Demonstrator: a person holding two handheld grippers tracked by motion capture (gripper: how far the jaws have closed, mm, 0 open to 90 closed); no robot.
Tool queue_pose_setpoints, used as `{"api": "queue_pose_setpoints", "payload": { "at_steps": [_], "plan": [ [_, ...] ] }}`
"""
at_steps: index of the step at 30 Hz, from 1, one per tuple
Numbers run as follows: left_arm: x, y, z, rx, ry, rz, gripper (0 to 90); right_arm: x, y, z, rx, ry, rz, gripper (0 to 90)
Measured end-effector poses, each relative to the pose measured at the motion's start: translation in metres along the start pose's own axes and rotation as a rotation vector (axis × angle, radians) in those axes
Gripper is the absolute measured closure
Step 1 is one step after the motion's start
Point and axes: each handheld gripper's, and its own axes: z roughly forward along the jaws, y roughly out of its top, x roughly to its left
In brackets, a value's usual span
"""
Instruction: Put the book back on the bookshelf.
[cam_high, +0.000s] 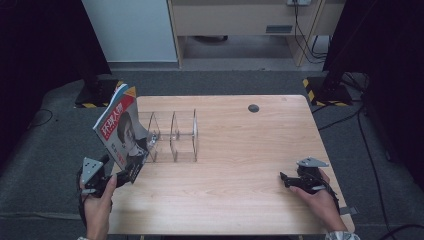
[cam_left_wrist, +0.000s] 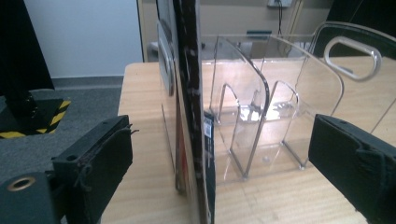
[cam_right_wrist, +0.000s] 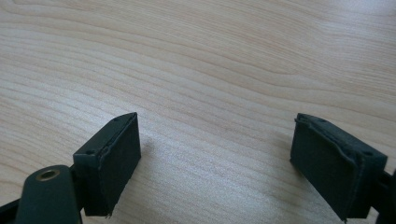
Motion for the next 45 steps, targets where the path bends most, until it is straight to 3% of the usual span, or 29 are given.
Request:
{"api": "queue_pose_setpoints", "payload": {
  "at_steps": [5, 24, 32, 45],
  "plan": [
    [-0.001, -0.006, -0.009, 0.017, -0.002, -0.008, 6.0, 0.000, 0.000, 0.000, 0.000, 0.000, 0.000, 16.4],
    [-0.017, -0.015, -0.030, 0.044, -0.090, 0.030, 9.1, 0.000, 0.000, 0.000, -0.001, -0.001, 0.000, 16.3],
    [-0.026, -0.015, -0.025, 0.054, -0.153, 0.063, 9.7, 0.000, 0.000, 0.000, -0.001, -0.001, 0.000, 16.2],
    [-0.035, -0.017, -0.014, 0.098, -0.210, 0.096, 8.1, 0.000, 0.000, 0.000, -0.002, -0.001, -0.002, 16.2]
  ]
}}
